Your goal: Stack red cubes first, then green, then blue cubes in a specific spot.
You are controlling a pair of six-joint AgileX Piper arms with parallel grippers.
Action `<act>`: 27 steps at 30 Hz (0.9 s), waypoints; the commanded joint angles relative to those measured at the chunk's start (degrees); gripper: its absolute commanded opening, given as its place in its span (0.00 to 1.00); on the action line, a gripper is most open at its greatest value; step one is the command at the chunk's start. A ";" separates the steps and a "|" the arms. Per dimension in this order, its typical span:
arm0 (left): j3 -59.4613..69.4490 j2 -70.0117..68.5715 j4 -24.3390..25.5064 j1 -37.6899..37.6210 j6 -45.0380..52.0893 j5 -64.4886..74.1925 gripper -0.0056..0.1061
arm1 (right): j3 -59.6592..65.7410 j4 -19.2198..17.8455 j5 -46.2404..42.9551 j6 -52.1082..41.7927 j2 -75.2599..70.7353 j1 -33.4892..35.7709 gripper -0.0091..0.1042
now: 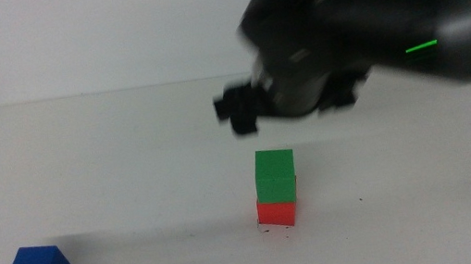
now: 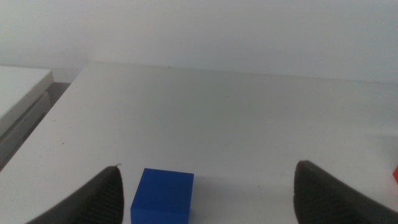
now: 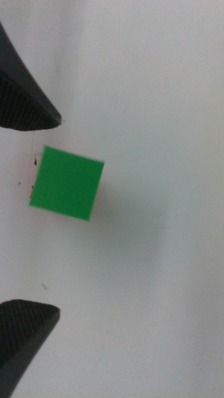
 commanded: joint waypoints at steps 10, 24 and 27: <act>-0.01 -0.19 0.23 0.05 -0.26 -0.61 0.89 | 23.77 -12.16 -2.20 -8.23 -36.94 10.58 0.85; -0.01 -0.19 0.23 0.05 -0.26 -0.61 0.89 | 38.54 -3.33 -15.18 -20.83 -65.77 10.58 0.84; -0.01 -0.19 0.23 0.05 -0.26 -0.61 0.89 | 38.54 -3.09 -14.80 -22.04 -66.64 10.58 0.84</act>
